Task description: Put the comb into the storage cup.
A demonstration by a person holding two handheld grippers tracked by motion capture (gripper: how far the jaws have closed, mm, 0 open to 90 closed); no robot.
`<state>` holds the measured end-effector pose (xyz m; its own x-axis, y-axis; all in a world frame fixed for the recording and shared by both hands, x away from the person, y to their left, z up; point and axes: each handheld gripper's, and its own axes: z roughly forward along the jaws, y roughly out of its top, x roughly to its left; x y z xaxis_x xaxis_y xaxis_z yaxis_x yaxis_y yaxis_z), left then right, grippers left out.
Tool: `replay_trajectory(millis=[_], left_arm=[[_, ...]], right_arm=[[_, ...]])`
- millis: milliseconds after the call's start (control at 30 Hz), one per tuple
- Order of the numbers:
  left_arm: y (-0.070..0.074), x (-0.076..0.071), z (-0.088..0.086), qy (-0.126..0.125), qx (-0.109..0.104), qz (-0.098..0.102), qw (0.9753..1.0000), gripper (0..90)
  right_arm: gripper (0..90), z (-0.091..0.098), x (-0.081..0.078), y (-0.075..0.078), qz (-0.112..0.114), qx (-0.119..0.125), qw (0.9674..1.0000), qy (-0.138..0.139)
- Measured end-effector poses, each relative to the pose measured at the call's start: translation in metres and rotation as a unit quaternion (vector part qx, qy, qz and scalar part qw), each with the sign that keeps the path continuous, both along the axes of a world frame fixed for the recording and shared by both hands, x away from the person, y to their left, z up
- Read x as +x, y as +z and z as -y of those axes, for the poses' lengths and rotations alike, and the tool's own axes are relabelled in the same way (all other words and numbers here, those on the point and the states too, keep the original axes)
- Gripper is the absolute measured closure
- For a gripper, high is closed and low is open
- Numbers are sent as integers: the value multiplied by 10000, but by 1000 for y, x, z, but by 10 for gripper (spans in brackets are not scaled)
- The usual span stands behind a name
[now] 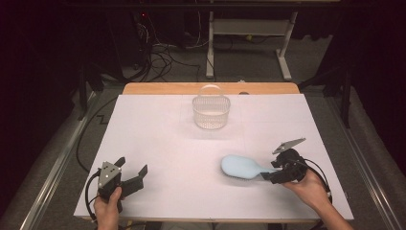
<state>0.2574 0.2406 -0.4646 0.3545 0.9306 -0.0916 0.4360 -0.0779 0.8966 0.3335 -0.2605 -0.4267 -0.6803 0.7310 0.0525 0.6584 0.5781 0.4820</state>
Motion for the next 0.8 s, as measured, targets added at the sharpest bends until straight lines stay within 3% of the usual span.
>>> replay_trajectory(millis=[800], left_arm=[[0, 0, 0, -8, 13, 2, 10000, 148]], right_arm=[[445, -6, -1, -7, -194, -241, 9995, 120]])
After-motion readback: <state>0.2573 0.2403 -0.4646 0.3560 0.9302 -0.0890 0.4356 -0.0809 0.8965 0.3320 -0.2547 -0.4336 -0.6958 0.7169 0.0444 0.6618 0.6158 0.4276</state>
